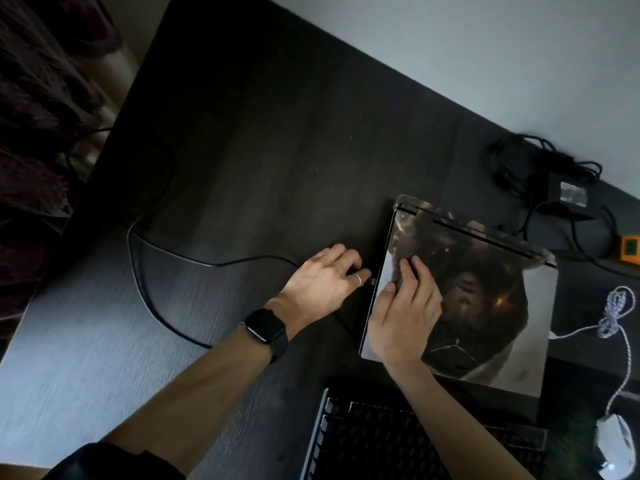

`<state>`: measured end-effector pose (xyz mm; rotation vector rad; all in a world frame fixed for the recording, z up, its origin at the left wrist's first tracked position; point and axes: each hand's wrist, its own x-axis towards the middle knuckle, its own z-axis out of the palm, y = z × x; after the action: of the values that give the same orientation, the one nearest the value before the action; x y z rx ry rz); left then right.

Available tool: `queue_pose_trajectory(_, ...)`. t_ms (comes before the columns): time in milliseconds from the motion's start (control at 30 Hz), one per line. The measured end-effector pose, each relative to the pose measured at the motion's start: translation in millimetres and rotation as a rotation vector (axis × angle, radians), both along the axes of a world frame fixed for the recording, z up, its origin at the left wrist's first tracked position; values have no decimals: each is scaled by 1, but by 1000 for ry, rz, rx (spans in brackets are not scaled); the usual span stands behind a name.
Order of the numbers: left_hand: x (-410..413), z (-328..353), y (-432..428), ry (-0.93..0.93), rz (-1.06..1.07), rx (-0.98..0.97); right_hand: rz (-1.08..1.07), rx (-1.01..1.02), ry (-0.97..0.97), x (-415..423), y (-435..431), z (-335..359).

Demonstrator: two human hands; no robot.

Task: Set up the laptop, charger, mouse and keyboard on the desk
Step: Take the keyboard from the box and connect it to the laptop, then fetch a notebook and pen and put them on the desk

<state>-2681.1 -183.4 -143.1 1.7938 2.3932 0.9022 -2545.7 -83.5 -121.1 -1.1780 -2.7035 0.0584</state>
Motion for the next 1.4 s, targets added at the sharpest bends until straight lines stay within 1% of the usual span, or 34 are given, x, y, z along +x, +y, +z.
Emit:
queue_pose_trajectory(200,3,-7,1,-24,-7,9,15,-5,-2,2,1,-1)
queue_pose_trajectory(333,7,-5,2,-9,44,-60,26,-10,-20,4,3,-2)
queue_pose_trajectory(433,19,11,-3,23,35,-279,2,-33,-23,7,3,4)
queue_pose_trajectory(500,26,29,-11,-16,61,-445,20,-61,-51,10,3,8)
queue_pose_trajectory(600,30,49,-26,-70,63,-650,65,-141,-164,10,9,17)
queue_pose_trajectory(700,28,78,-38,-54,47,-789,124,-308,-312,12,12,50)
queue_pose_trajectory(800,31,107,-35,-37,22,-828,121,-543,-352,34,17,86)
queue_pose_trajectory(867,41,123,-29,-22,-2,-842,45,-687,-319,66,16,105)
queue_pose_trajectory(933,61,138,-18,7,-52,-842,-24,-775,-231,110,12,121)
queue_pose_trajectory(1000,82,149,-3,48,-108,-836,-96,-814,-122,158,7,130)
queue_pose_trajectory(1133,155,167,33,94,-239,-838,-337,-859,55,273,-8,142)
queue_pose_trajectory(1233,233,177,56,103,-358,-792,-503,-827,190,362,-26,152)
queue_pose_trajectory(1400,372,192,87,127,-539,-723,-655,-702,339,481,-40,176)
